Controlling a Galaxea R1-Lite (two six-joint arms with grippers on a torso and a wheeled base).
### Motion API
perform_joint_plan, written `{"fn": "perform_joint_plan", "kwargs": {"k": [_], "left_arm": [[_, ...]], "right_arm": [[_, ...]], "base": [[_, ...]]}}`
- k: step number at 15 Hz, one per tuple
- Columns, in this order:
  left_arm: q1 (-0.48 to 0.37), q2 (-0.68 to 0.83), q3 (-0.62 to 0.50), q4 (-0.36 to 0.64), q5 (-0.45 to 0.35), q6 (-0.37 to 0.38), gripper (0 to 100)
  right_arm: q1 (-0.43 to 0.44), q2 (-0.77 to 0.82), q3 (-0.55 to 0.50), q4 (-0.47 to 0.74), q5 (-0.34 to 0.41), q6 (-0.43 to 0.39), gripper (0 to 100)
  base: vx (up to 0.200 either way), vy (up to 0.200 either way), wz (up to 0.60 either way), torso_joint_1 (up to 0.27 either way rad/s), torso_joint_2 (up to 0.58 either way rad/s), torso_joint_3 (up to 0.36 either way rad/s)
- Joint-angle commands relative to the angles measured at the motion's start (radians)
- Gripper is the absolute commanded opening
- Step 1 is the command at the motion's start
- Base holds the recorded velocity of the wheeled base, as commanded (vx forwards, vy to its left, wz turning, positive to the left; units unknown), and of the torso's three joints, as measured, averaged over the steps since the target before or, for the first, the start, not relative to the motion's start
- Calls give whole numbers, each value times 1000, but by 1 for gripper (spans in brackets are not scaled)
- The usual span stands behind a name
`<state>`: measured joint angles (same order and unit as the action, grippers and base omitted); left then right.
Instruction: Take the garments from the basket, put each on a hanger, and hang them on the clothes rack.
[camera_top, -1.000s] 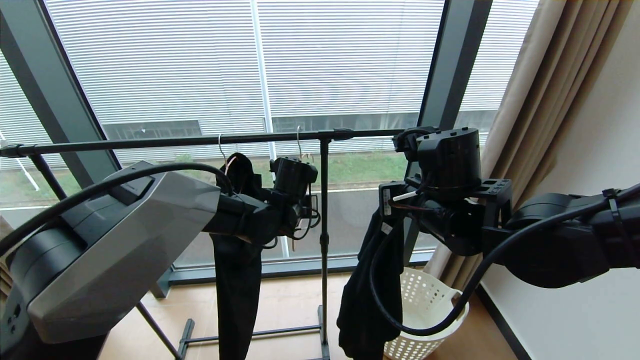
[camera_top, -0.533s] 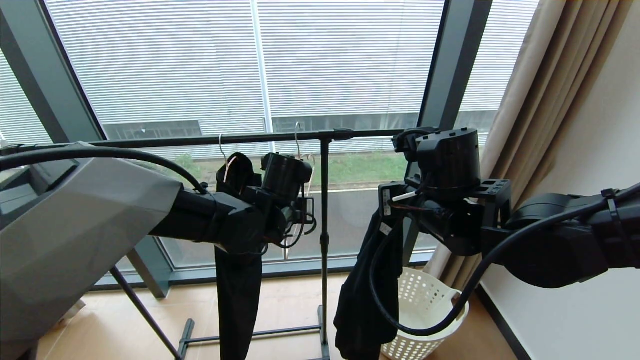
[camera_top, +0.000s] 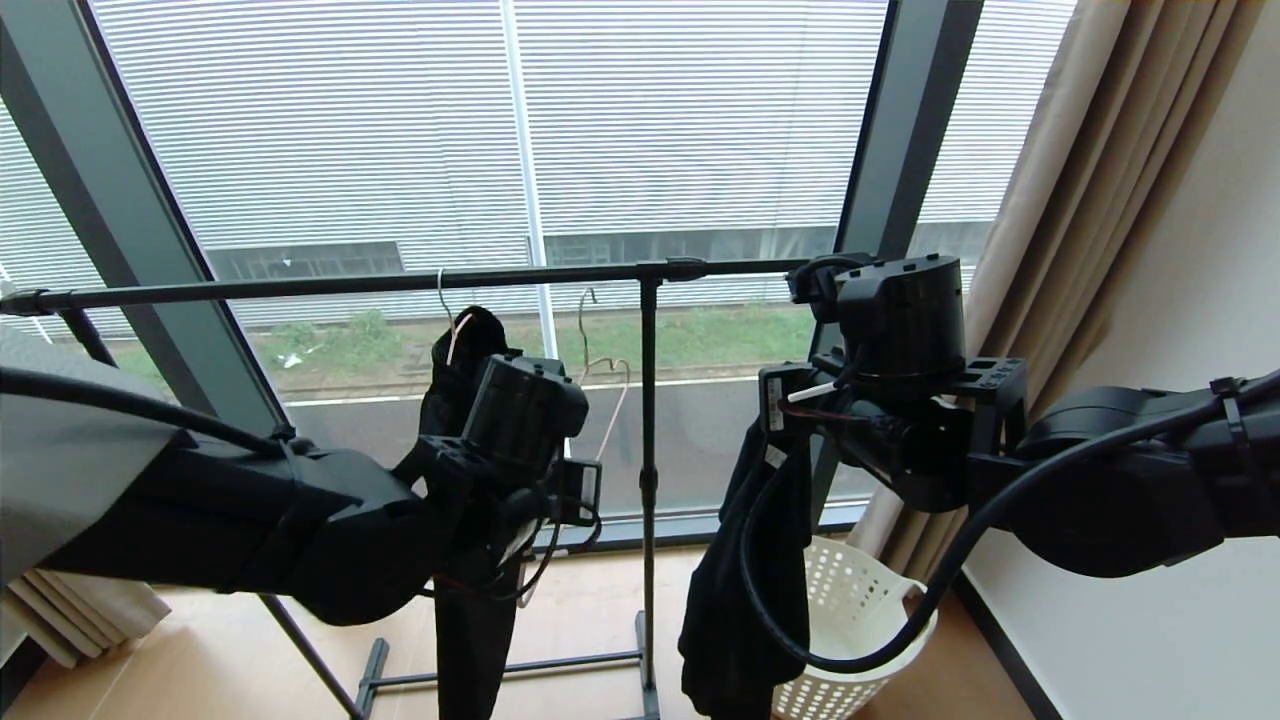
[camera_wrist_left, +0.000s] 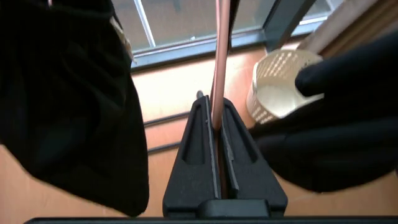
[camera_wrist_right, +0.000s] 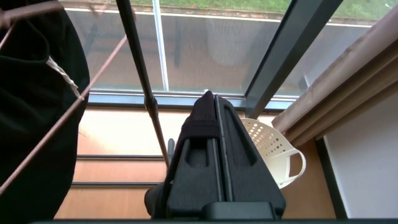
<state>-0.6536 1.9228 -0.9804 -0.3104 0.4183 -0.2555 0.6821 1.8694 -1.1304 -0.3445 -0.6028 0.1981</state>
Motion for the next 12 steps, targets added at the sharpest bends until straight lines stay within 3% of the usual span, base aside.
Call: {"fn": "perform_joint_plan", "kwargs": {"k": [1,6,9,12], "left_arm": [[-8,-116,232,-150,0,4,0],[-11,-203,516,-328,-12,4,0],[-40,-206,649,-466,-75,21,0],[-46,-200,760,-645,-185,101,0]], "right_arm": [[-1,-1,0,-1,0,0,0],[-21,-16,8,-1,-2,-2,0],[-52,-24,9,1,-2,-9,0],[-64,-32,14,1,-8,-40,0]], "base": [[0,0,0,0,0,0],[0,0,0,0,0,0],[0,0,0,0,0,0],[0,0,0,0,0,0]]}}
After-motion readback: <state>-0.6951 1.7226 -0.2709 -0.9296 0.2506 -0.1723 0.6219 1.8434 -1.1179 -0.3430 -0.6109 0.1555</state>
